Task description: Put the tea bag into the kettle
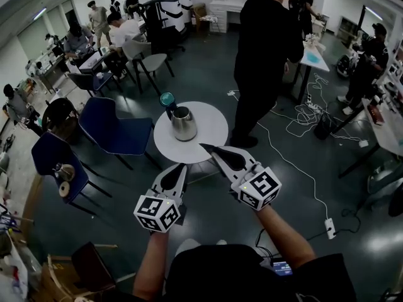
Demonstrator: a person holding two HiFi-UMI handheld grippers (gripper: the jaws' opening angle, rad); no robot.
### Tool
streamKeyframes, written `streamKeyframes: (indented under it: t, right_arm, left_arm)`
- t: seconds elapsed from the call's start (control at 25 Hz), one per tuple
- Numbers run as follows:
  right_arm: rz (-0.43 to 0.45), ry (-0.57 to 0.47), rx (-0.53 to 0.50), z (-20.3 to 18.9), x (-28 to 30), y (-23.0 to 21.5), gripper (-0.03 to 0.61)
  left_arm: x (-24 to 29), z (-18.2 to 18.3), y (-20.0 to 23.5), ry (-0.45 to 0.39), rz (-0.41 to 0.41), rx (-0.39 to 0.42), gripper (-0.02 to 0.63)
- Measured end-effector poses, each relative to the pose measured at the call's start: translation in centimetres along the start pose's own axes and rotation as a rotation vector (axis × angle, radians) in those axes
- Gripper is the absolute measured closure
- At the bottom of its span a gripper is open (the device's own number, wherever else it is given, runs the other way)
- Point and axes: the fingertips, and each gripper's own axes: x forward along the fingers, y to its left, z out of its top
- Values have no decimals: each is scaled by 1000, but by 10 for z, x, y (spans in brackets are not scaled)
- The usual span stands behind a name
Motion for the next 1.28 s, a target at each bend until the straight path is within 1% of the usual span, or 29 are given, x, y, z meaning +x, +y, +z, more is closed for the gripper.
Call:
streamKeyframes:
  t: [0.24, 0.4, 0.6, 0.96, 1.28]
  right_arm:
    - [1, 1, 16, -3, -7, -14, 543]
    - [7, 7, 17, -6, -1, -19, 543]
    - [-14, -5, 16, -2, 15, -32, 543]
    - [-18, 0, 28, -15, 64, -56, 543]
    - [-45, 11, 34, -24, 113, -88, 543]
  left_arm:
    - [11, 1, -7, 14, 2, 21, 584]
    - [16, 10, 1, 1, 13, 27, 584]
    - [23, 18, 15, -12, 24, 29, 584]
    - [52, 25, 61, -8, 11, 28, 584]
    - [88, 34, 108, 5, -8, 17, 584]
